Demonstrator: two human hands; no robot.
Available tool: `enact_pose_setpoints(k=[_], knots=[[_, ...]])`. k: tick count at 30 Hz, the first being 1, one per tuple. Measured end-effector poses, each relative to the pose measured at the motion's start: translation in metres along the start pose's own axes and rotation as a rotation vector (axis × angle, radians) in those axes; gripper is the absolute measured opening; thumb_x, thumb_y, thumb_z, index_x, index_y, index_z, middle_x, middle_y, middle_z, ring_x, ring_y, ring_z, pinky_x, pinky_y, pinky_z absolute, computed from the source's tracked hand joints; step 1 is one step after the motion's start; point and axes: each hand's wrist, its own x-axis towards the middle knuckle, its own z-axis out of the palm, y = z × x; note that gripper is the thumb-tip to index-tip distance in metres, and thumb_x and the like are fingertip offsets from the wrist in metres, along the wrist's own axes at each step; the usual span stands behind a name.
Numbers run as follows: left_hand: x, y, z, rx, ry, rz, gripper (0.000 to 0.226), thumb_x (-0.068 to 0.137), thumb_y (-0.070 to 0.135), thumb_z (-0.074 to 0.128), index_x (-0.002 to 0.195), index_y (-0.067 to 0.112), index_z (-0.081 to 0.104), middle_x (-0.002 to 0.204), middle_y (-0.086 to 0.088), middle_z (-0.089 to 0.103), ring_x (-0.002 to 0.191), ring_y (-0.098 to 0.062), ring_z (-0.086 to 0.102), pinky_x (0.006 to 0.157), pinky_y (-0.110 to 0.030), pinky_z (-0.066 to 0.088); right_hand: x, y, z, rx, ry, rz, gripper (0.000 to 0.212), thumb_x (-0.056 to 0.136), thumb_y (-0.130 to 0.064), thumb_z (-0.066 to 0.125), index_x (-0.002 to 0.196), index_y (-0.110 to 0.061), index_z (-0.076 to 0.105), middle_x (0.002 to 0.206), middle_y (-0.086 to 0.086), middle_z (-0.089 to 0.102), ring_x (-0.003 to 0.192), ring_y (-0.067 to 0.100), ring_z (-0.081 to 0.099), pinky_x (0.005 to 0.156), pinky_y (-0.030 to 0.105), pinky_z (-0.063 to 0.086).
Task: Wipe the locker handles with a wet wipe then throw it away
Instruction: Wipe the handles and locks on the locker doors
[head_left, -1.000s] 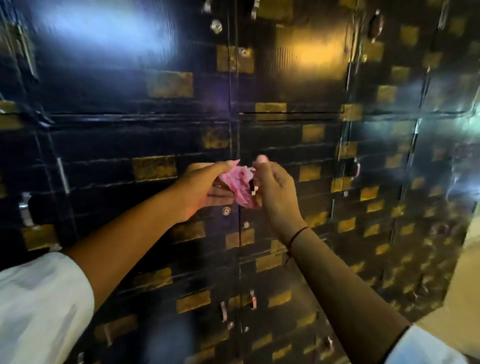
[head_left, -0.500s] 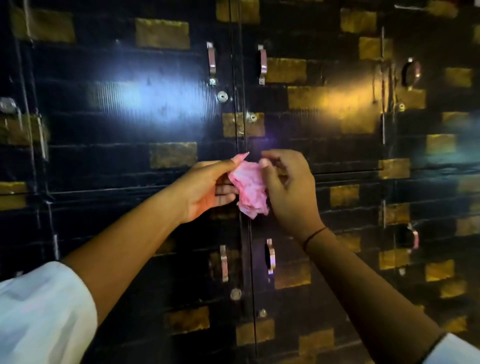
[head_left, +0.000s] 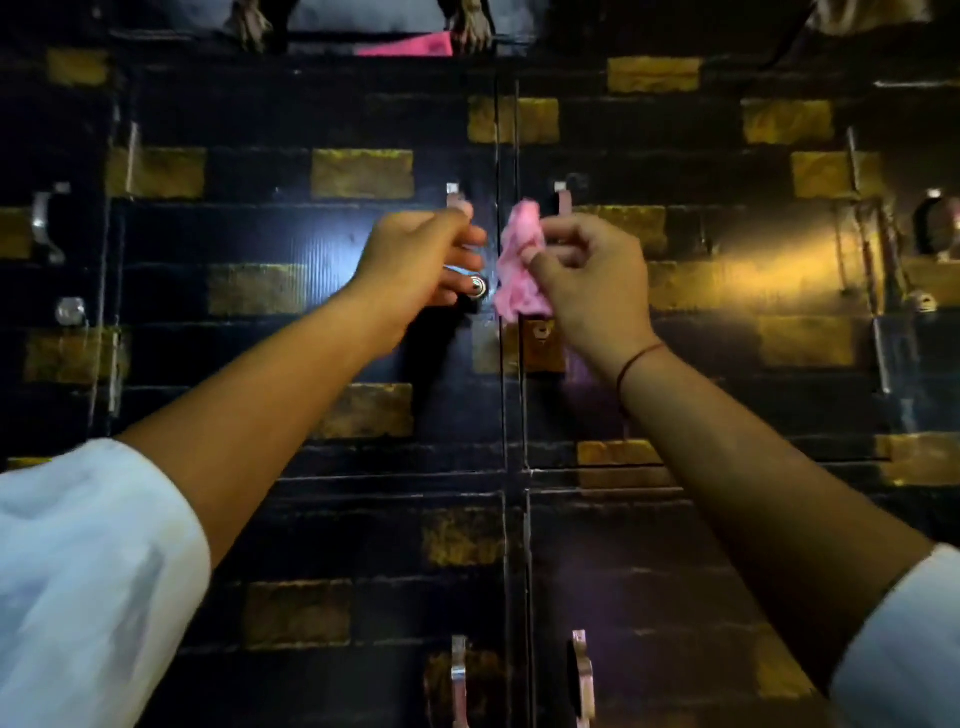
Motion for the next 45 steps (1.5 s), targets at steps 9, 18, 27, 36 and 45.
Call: enact_pose_setpoints(k=[9, 18, 27, 36, 45], knots=[[0.056, -0.044, -0.052, 1.267, 0.195, 0.59, 0.057, 0.102, 0.038, 0.046, 0.154, 0.014, 0.04, 0.156, -0.012, 0.039, 0.142, -0.033, 0.035, 0.114, -0.05, 0.027, 0.072, -0.025, 0.073, -0.073, -0.099, -0.004, 0.04, 0.098, -0.032, 0.059, 0.063, -0.015, 0.066, 0.059, -0.003, 0.063, 0.05, -0.002, 0.056, 0.061, 0.014, 0.044], [0.067, -0.069, -0.058, 1.263, 0.221, 0.649, 0.062, 0.1, 0.04, 0.033, 0.155, 0.012, 0.037, 0.16, -0.011, 0.036, 0.148, -0.028, 0.031, 0.116, -0.05, 0.024, 0.089, -0.028, 0.083, 0.013, -0.099, 0.282, 0.008, 0.079, -0.01, 0.082, 0.084, -0.011, 0.076, 0.081, 0.005, 0.075, 0.075, 0.017, 0.074, 0.067, 0.029, 0.063], [0.071, -0.077, -0.057, 1.33, 0.202, 0.671, 0.074, 0.098, 0.045, 0.013, 0.162, 0.01, 0.02, 0.17, -0.012, 0.018, 0.157, -0.029, 0.012, 0.127, -0.05, 0.01, 0.083, -0.02, 0.082, -0.103, -0.095, 0.135, 0.014, 0.08, -0.021, 0.082, 0.082, -0.018, 0.069, 0.081, -0.005, 0.07, 0.072, 0.003, 0.066, 0.058, 0.018, 0.052], [0.069, -0.079, -0.058, 1.326, 0.207, 0.687, 0.072, 0.099, 0.045, 0.013, 0.162, 0.01, 0.021, 0.169, -0.012, 0.019, 0.157, -0.029, 0.012, 0.128, -0.05, 0.009, 0.081, -0.016, 0.078, -0.034, -0.116, 0.115, 0.016, 0.08, -0.018, 0.082, 0.088, -0.011, 0.07, 0.085, -0.002, 0.071, 0.071, 0.003, 0.066, 0.058, 0.012, 0.053], [0.071, -0.078, -0.056, 1.367, 0.189, 0.706, 0.072, 0.1, 0.044, 0.014, 0.162, 0.007, 0.019, 0.17, -0.013, 0.017, 0.158, -0.027, 0.01, 0.128, -0.05, 0.008, 0.071, -0.001, 0.078, -0.183, -0.076, -0.182, 0.013, 0.082, -0.022, 0.08, 0.09, -0.017, 0.073, 0.088, -0.007, 0.071, 0.081, 0.002, 0.067, 0.074, 0.014, 0.055]])
